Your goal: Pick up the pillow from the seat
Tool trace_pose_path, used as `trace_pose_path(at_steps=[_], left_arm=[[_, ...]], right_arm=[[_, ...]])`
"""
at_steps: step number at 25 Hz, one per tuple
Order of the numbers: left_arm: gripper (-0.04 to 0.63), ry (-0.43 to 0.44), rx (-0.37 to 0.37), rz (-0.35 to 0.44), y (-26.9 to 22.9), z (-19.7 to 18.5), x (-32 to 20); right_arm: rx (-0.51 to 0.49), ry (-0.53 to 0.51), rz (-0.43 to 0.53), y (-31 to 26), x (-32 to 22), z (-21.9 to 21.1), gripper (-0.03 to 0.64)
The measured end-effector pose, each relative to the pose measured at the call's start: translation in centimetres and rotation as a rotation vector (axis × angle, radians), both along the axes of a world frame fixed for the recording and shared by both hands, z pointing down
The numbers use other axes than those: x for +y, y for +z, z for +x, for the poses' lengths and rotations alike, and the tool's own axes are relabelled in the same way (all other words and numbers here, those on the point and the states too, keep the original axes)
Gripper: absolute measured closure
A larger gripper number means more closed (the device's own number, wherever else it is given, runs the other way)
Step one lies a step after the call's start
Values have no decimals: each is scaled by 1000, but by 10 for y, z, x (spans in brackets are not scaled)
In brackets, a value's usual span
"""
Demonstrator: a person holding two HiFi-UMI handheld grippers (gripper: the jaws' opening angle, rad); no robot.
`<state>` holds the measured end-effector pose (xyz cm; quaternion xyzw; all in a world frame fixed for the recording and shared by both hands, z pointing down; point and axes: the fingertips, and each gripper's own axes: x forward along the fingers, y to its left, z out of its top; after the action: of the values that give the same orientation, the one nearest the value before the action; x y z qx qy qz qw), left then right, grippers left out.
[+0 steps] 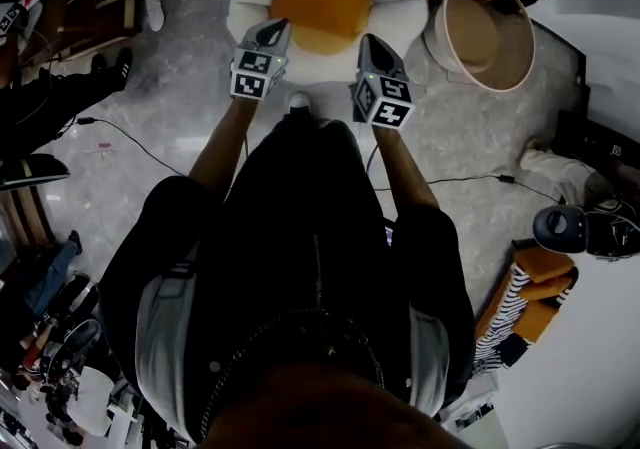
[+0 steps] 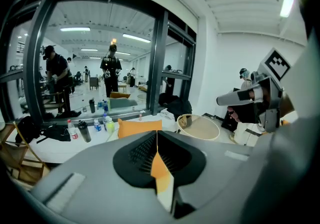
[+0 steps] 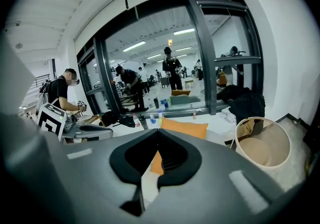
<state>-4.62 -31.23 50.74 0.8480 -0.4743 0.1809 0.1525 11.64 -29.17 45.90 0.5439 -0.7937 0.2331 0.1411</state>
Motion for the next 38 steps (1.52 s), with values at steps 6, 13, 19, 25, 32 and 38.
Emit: trace_pose_path(at_steps=[6, 13, 19, 25, 32, 38], left_arm=[[577, -55, -12, -5, 0, 8, -30], [577, -122, -41, 4, 0, 26, -64], [569, -176, -52, -7, 18, 34, -79], [565, -167, -110, 7, 54, 33, -94], [563, -147, -137, 62, 141, 20, -109], [561, -169, -129, 125, 221, -3, -129]], right_arm=[[-3, -37, -10, 6, -38, 16, 614], [-29, -113, -7, 12, -87, 32, 614], [-28, -157, -20, 32, -110, 55, 614], [-38, -139, 2, 66, -132, 80, 614], [-30, -134, 63, 162, -151, 85, 614], [-35, -121, 147, 237, -178, 82, 614]])
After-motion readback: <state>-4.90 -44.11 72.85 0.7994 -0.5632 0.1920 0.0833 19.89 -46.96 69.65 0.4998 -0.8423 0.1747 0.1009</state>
